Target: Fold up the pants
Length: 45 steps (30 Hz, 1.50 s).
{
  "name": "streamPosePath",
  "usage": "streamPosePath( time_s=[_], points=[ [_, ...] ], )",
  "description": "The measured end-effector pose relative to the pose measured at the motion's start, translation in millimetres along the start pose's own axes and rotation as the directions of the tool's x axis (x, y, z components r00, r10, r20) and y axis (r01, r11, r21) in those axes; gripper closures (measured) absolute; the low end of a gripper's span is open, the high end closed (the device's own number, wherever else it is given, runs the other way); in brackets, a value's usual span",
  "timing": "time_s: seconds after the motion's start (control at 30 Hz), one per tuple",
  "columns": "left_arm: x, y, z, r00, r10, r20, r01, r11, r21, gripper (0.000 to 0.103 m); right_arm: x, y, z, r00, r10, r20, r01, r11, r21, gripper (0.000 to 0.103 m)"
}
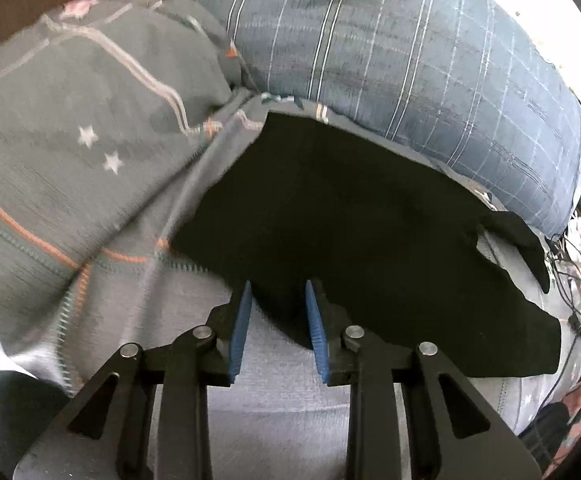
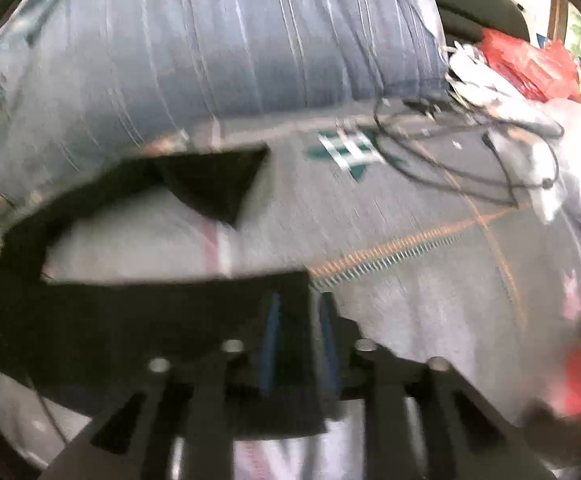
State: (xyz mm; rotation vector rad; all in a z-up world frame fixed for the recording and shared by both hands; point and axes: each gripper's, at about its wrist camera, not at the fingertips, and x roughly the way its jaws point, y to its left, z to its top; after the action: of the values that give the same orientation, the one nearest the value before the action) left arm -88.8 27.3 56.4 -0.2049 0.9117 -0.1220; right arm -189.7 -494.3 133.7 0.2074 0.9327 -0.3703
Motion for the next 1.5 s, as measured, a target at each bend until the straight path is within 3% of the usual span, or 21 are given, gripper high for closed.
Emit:
streamPosePath(
  time_s=[0.13, 0.23, 0.5, 0.67, 0.83, 0.93, 1.0, 1.03, 1.1, 1.27, 1.33, 1.4, 1.5],
  points=[
    [-12, -5, 13, 0.999, -0.03, 0.03, 0.03, 1.0, 0.01, 0.048, -15, 37, 12, 0.981, 0.188, 0.046, -0.185, 0.981, -0.063, 0.058],
    [-21, -10, 20, 0.996, -0.05, 0.071, 0.048, 0.999, 0.022, 0.032, -8, 74, 13, 0.956, 0.293, 0.025, -0.288, 0.95, -0.118, 0.058],
    [0, -20, 25, 0.999, -0.023, 0.045, 0.021, 0.999, 0.043, 0.031, 34, 158, -11, 0.884, 0.456, -0.099, -0.467, 0.872, -0.146, 0.058],
    [7, -25, 27, 0.999, -0.026, 0.035, 0.024, 0.998, 0.052, 0.031, 50, 176, -25, 0.904, 0.402, -0.145, -0.423, 0.887, -0.184, 0.058],
    [18, -31, 36, 0.999, -0.03, 0.014, 0.029, 0.995, 0.093, 0.031, 36, 169, -9, 0.895, 0.434, -0.104, -0.447, 0.87, -0.209, 0.058],
    [26, -33, 45, 0.999, -0.053, 0.001, 0.053, 0.992, 0.113, 0.029, 32, 172, 12, 0.885, 0.461, -0.065, -0.463, 0.853, -0.242, 0.043],
    [35, -36, 58, 0.997, -0.074, -0.023, 0.076, 0.988, 0.135, 0.027, 33, 178, 29, 0.875, 0.482, -0.04, -0.472, 0.835, -0.281, 0.04],
    [40, -38, 65, 0.995, -0.091, -0.032, 0.095, 0.985, 0.146, 0.02, 37, 181, 37, 0.876, 0.482, -0.031, -0.466, 0.828, -0.311, 0.04],
    [56, -45, 86, 0.988, -0.138, -0.067, 0.149, 0.97, 0.194, 0.016, 50, 190, 56, 0.882, 0.47, -0.028, -0.446, 0.815, -0.369, 0.04],
    [98, -61, 130, 0.98, -0.154, -0.126, 0.187, 0.926, 0.327, 0.016, 88, 216, 87, 0.874, 0.474, -0.107, -0.463, 0.746, -0.478, 0.04],
    [114, -68, 147, 0.973, -0.174, -0.152, 0.221, 0.895, 0.389, 0.016, 104, 229, 94, 0.868, 0.476, -0.145, -0.475, 0.705, -0.527, 0.04],
    [130, -76, 160, 0.959, -0.197, -0.206, 0.273, 0.845, 0.461, 0.016, 119, 244, 100, 0.857, 0.48, -0.188, -0.494, 0.659, -0.567, 0.038],
    [157, -89, 169, 0.953, -0.131, -0.274, 0.273, 0.766, 0.582, 0.016, 141, 261, 104, 0.843, 0.479, -0.246, -0.519, 0.602, -0.607, 0.035]
  ],
)
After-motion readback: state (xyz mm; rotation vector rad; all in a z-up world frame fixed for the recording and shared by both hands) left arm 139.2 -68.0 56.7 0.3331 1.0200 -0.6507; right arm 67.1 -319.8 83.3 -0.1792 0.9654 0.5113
